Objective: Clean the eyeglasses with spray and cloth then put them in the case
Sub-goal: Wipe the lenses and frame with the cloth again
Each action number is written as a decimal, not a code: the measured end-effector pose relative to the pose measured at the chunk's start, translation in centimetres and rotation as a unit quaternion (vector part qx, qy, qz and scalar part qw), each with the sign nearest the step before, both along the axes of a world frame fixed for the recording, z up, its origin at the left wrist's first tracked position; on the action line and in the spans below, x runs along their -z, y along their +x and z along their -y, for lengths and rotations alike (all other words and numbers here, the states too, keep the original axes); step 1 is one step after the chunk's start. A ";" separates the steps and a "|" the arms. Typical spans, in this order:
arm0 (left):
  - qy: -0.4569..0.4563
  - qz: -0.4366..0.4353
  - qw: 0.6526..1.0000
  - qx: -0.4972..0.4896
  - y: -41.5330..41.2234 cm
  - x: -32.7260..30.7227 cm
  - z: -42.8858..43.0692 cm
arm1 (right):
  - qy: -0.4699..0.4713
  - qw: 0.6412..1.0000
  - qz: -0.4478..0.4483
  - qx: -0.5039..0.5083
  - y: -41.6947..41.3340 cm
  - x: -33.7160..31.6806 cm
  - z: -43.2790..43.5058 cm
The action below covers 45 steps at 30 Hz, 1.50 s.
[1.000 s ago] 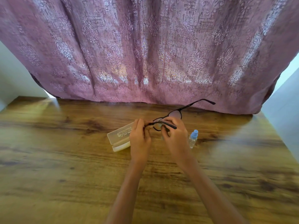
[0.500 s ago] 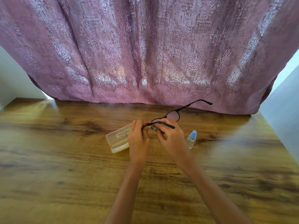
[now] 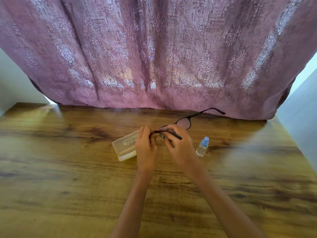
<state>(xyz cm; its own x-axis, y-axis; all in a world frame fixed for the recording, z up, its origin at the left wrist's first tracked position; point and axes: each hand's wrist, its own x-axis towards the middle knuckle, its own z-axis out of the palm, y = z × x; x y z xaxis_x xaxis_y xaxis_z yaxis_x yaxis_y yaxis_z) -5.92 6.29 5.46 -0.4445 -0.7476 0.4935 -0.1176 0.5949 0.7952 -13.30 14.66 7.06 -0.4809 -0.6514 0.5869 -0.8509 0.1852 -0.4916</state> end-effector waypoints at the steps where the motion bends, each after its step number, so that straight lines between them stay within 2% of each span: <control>1: 0.001 0.000 1.000 0.001 0.0 0.0 0.0 | -0.008 1.000 0.002 0.003 -0.2 -0.2 0.1; 12: 0.030 -0.019 0.999 -0.012 0.1 -0.3 0.0 | 0.029 0.999 -0.011 0.027 0.2 0.8 -0.5; 17: 0.026 -0.021 0.999 0.001 0.1 -0.3 -0.1 | 0.003 1.000 -0.011 0.000 0.5 0.1 -0.1; 22: 0.029 -0.034 0.999 0.003 0.0 -0.5 0.0 | -0.018 0.998 -0.004 0.056 -0.7 0.1 0.2; 31: 0.024 -0.024 0.999 -0.010 0.1 -0.2 0.3 | 0.010 0.998 0.057 0.018 0.2 -0.2 -0.2; 37: 0.023 -0.020 0.999 -0.017 0.1 0.0 0.5 | 0.010 0.997 0.048 0.063 -0.4 0.0 -0.5; 45: 0.001 -0.010 1.000 0.004 0.0 0.1 0.1 | -0.008 0.995 0.102 0.017 0.3 -0.5 0.1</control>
<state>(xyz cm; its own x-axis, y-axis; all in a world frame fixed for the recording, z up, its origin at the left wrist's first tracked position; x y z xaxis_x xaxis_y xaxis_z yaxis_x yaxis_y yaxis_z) -5.90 6.19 5.34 -0.4410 -0.7449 0.5006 -0.0962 0.5938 0.7988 -13.04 14.53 7.58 -0.6117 -0.6248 0.4851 -0.7270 0.2024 -0.6561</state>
